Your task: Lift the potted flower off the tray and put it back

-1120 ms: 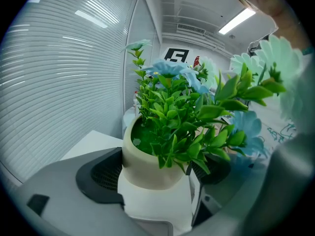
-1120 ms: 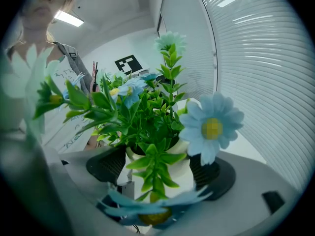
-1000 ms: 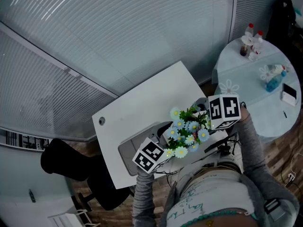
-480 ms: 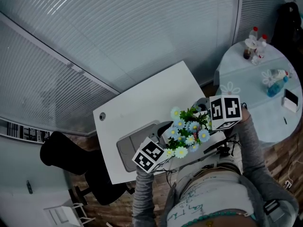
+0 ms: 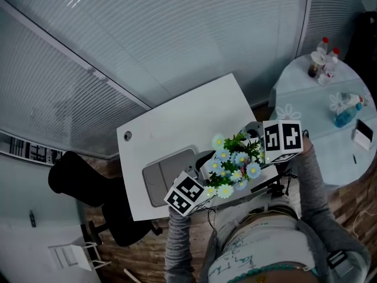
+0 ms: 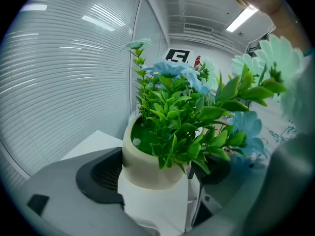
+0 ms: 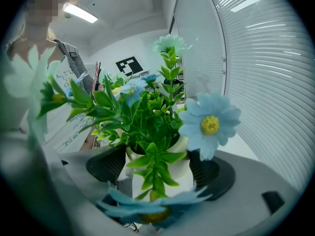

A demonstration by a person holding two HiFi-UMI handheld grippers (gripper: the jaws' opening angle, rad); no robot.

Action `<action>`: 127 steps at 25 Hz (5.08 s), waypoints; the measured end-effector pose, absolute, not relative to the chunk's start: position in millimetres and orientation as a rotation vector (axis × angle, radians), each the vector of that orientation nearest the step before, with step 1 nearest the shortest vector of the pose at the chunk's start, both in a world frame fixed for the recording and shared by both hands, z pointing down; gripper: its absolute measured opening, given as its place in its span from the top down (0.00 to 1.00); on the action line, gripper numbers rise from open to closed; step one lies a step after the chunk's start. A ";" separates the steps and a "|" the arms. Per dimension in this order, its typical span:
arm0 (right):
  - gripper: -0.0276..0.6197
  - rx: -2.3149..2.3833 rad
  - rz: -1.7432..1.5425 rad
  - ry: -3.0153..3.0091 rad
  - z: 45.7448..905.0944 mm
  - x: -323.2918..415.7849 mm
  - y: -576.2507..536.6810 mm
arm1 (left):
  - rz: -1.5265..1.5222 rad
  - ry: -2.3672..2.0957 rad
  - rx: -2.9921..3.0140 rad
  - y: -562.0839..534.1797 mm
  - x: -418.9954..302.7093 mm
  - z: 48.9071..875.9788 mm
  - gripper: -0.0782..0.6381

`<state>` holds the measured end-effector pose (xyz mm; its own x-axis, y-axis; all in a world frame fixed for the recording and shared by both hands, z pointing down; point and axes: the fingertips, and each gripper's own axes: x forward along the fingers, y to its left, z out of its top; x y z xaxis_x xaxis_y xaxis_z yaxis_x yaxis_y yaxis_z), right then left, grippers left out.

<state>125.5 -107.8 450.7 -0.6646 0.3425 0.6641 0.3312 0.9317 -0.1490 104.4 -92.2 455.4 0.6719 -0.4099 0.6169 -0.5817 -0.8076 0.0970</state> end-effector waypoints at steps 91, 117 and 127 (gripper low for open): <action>0.36 -0.220 0.053 -2.335 469.0 -131.5 -19.9 | 0.930 -0.565 2.735 -9.2 -154.8 474.8 0.28; 0.36 -0.248 0.106 -2.301 530.2 -132.2 -25.7 | 0.956 -0.539 2.679 -14.3 -156.1 535.0 0.28; 0.37 -0.260 0.122 -2.304 565.0 -127.9 -26.8 | 0.965 -0.548 2.678 -17.7 -152.7 568.1 0.28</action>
